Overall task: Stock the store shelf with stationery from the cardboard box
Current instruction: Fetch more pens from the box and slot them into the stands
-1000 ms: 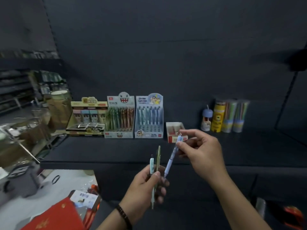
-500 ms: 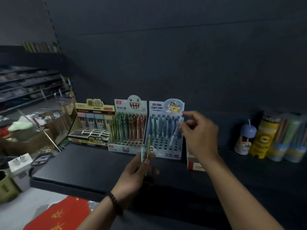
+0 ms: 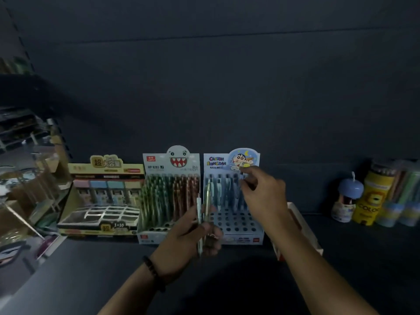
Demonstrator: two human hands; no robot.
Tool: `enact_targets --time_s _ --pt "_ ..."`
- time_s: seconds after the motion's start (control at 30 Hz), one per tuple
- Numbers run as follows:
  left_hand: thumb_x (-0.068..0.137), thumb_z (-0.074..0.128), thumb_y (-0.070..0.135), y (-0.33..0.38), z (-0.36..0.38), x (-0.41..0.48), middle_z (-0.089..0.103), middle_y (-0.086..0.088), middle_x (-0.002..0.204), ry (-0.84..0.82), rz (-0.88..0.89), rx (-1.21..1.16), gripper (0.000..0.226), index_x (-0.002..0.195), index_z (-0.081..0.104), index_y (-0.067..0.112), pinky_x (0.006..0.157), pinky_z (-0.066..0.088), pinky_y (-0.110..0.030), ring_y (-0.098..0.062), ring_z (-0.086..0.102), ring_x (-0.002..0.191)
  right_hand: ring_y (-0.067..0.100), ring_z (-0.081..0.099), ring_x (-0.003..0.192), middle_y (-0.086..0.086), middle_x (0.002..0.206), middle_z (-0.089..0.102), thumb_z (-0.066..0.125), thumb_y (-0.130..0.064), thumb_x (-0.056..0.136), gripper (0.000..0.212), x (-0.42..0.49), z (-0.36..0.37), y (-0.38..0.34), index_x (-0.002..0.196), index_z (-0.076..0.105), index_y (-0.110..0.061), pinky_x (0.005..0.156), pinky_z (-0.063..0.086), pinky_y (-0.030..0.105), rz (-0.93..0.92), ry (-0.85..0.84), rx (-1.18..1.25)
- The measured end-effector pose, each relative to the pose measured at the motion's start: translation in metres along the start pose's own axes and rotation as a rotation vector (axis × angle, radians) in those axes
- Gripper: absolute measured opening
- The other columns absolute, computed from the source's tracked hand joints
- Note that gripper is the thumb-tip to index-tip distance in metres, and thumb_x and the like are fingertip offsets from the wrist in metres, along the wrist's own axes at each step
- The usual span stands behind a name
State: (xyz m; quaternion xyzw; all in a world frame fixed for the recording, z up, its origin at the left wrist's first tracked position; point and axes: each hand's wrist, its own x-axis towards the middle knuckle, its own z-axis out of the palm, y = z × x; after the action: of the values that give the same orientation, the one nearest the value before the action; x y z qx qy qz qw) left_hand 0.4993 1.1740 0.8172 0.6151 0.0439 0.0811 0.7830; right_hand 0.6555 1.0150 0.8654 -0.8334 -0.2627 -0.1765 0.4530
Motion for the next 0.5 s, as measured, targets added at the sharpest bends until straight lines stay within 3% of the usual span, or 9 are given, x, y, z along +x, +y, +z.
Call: enact_targets --time_s 0.13,0.23,0.3,0.4,0.5 --pt "0.109 0.048 0.01 0.005 -0.012 0.022 0.072 -0.027 0.109 -0.072 -0.038 -0.008 0.033 0.141 0.053 0.015 0.08 0.058 -0.044 -0.037 0.07 0.085 0.01 0.074 0.09 -0.006 0.1 0.08 0.073 -0.022 0.097 0.026 0.002 0.011 0.002 0.122 0.075 -0.028 0.076 0.038 -0.004 0.04 -0.039 -0.08" --pt "0.109 0.047 0.008 0.011 -0.018 0.028 0.074 -0.024 0.112 -0.103 -0.04 0.014 0.029 0.138 0.052 0.012 0.081 0.06 -0.045 -0.034 0.072 0.081 0.012 0.074 0.099 -0.003 0.105 0.08 0.076 -0.019 0.094 0.026 -0.001 0.017 0.002 0.118 0.077 -0.028 0.091 0.057 0.024 0.072 -0.118 -0.138" --pt "0.109 0.048 0.007 0.013 -0.023 0.027 0.074 -0.023 0.113 -0.121 -0.025 0.015 0.028 0.136 0.05 0.006 0.078 0.06 -0.042 -0.032 0.072 0.078 0.015 0.074 0.1 -0.002 0.106 0.08 0.075 -0.02 0.094 0.027 -0.004 0.017 -0.001 0.12 0.077 -0.029 0.094 0.059 0.032 0.085 -0.123 -0.174" --pt "0.107 0.049 0.008 0.016 -0.029 0.021 0.075 -0.022 0.109 -0.129 0.003 -0.007 0.028 0.134 0.047 0.001 0.069 0.057 -0.036 -0.03 0.071 0.073 0.017 0.074 0.098 -0.004 0.105 0.079 0.071 -0.028 0.097 0.027 -0.005 0.014 -0.011 0.124 0.075 -0.033 0.088 0.059 0.032 0.08 -0.111 -0.254" --pt "0.106 0.05 0.009 0.018 -0.037 0.015 0.074 -0.023 0.102 -0.136 0.018 -0.033 0.03 0.136 0.049 0.005 0.066 0.056 -0.035 -0.03 0.07 0.073 0.004 0.067 0.075 -0.013 0.08 0.073 0.071 -0.034 0.098 0.024 -0.012 0.011 -0.03 0.122 0.074 -0.033 0.074 0.053 0.023 0.038 0.009 -0.154"
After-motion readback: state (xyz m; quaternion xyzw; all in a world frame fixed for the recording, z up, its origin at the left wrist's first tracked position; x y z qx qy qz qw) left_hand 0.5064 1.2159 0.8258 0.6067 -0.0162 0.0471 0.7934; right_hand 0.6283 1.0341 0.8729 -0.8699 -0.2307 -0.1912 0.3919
